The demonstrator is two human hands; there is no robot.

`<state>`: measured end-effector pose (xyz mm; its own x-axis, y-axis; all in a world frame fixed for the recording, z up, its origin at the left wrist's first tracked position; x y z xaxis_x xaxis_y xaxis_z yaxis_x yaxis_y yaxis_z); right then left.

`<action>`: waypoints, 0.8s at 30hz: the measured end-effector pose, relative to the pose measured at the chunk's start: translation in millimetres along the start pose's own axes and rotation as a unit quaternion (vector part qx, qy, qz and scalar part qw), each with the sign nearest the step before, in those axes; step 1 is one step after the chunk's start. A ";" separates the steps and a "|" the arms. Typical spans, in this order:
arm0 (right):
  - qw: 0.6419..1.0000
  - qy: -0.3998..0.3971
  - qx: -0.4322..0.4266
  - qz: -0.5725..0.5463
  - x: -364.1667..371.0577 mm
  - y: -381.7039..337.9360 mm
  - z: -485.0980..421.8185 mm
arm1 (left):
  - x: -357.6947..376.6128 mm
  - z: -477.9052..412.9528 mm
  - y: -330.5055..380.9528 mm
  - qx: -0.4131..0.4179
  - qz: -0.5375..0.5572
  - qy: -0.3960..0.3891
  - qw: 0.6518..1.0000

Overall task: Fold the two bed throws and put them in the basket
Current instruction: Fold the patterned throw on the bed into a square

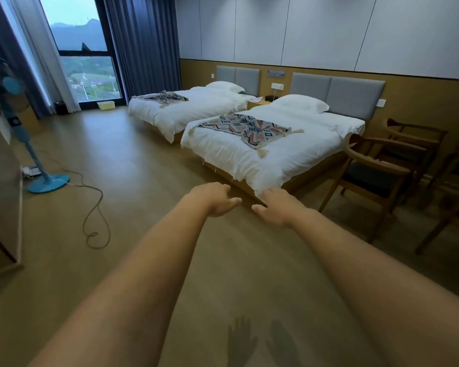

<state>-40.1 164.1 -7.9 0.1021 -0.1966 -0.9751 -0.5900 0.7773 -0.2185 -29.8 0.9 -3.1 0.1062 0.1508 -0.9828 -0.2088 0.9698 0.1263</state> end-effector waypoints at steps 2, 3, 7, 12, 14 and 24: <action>1.000 -0.004 0.002 -0.010 3.1 5.6 -37.6 | -3.5 -35.5 -10.6 -0.002 -0.002 -0.005 1.000; 1.000 -0.008 0.003 -0.015 3.9 8.2 -57.4 | -3.8 -56.7 -17.9 -0.009 -0.008 -0.011 1.000; 0.999 -0.022 0.019 -0.022 1.1 20.1 -133.0 | -18.3 -135.5 -39.0 -0.011 -0.020 -0.028 0.999; 0.999 -0.030 0.035 -0.013 0.1 41.6 -207.0 | -30.8 -214.4 -43.8 0.009 -0.014 -0.033 0.999; 0.999 -0.034 0.039 -0.011 -0.7 53.0 -234.2 | -30.0 -242.6 -44.2 0.013 -0.009 -0.044 0.999; 0.998 -0.039 0.040 -0.004 5.8 149.8 -392.8 | -36.8 -426.0 -33.5 0.014 -0.018 -0.037 0.999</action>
<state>-442.5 44.7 -31.8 0.1698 -0.1590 -0.9726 -0.5230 0.8219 -0.2257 -440.8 -118.8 -28.5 0.1848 0.1293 -0.9742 -0.1766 0.9795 0.0965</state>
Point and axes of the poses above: each hand's wrist, its own z-axis away from the middle knuckle, its own x-axis out of the palm, y = z × x, the point moved 3 cm from there along -z, towards the middle knuckle, and after that the axes turned 13 degrees about -x, right-handed, at the moved point
